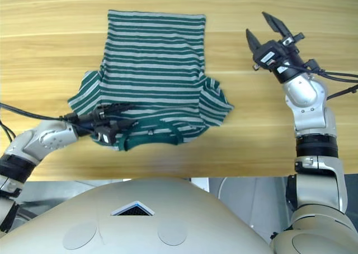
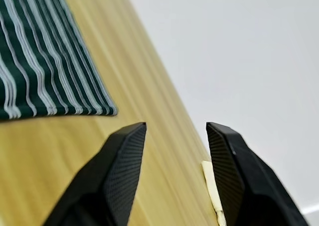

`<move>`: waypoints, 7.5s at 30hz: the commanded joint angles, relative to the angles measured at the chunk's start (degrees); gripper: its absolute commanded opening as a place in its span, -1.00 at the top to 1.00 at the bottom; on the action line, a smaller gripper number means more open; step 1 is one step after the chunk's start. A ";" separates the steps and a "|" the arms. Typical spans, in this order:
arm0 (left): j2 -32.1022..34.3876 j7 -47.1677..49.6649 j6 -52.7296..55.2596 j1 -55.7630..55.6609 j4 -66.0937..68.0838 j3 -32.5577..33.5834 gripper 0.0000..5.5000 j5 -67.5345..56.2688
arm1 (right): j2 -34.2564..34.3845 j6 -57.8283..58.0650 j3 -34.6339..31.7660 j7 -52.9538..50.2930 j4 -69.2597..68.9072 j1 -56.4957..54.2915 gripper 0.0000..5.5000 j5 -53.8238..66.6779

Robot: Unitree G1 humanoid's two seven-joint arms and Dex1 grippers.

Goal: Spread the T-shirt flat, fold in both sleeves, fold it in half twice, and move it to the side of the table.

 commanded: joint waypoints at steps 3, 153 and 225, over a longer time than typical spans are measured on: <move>-0.57 -3.40 1.54 -1.38 1.43 0.66 -0.01 -0.51 | 1.71 0.78 4.51 1.00 0.66 -1.25 0.19 -4.92; -1.90 0.29 23.66 8.15 4.75 12.81 -0.01 11.38 | 16.74 0.63 -10.44 -5.47 -17.49 2.28 0.19 12.34; -16.88 4.07 16.52 2.16 3.97 5.18 0.88 -0.83 | 17.36 -0.34 -11.53 -5.54 -14.81 3.24 0.18 12.32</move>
